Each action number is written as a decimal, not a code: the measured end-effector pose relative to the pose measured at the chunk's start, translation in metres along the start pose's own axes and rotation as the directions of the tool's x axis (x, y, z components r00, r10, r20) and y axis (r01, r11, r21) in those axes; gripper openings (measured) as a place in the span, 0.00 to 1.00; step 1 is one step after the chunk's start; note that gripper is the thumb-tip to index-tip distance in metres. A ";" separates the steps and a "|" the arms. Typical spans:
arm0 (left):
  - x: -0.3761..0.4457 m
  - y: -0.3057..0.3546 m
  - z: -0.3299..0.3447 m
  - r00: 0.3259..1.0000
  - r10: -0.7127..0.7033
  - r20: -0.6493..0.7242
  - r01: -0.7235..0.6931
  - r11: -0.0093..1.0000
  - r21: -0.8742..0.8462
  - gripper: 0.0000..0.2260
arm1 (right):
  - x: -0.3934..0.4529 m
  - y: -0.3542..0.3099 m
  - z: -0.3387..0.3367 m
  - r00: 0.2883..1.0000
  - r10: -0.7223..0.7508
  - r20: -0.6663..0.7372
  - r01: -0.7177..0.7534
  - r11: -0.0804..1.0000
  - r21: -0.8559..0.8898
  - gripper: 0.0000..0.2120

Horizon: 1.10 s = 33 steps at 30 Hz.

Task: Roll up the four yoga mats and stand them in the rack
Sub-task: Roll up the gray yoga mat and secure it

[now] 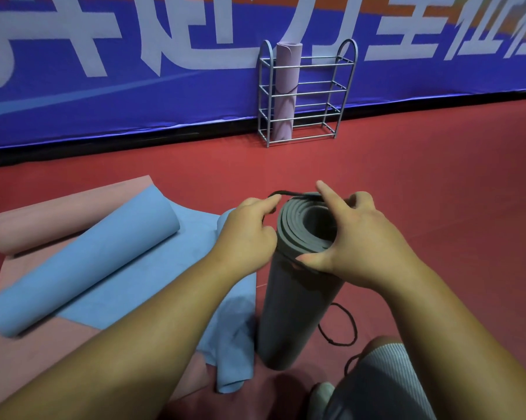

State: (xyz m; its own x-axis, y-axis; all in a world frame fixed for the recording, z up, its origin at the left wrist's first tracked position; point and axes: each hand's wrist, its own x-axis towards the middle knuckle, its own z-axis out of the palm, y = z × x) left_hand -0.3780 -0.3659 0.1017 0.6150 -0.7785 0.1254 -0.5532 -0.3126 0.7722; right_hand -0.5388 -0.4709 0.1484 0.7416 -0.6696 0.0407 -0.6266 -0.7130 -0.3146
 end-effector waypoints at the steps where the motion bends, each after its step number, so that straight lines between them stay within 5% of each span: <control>1: 0.004 -0.002 -0.001 0.998 -0.056 0.035 0.058 0.997 -0.041 0.34 | 0.000 0.001 -0.002 1.000 0.002 0.006 -0.002 1.000 0.005 0.56; 9: 0.045 0.006 -0.018 0.890 -0.166 0.424 0.281 0.933 -0.226 0.42 | -0.006 0.004 0.005 0.996 0.003 -0.091 0.008 0.994 0.113 0.49; 18: 0.062 -0.029 0.004 0.848 -0.356 0.392 0.504 0.768 -0.395 0.34 | -0.004 0.020 0.023 0.995 0.035 -0.091 0.006 0.909 0.417 0.51; 24: 0.059 -0.039 0.019 0.813 -0.358 0.459 0.572 0.639 -0.515 0.27 | -0.003 0.028 0.036 0.994 0.063 -0.090 0.003 0.805 0.593 0.60; 28: 0.057 -0.032 0.022 0.811 -0.375 0.448 0.572 0.666 -0.479 0.27 | -0.004 0.035 0.050 0.990 0.109 -0.085 -0.011 0.680 0.733 0.61; 33: 0.058 -0.015 0.009 0.873 -0.229 0.430 0.393 0.852 -0.345 0.36 | -0.009 0.039 0.058 0.984 0.126 -0.124 0.019 0.621 0.783 0.52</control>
State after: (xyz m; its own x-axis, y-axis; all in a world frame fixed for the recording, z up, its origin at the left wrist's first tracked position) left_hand -0.3388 -0.4116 0.0921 0.4225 -0.8422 -0.3350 -0.0358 -0.3848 0.9223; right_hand -0.5561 -0.4809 0.0807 0.6213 -0.7747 0.1177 -0.1878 -0.2930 -0.9375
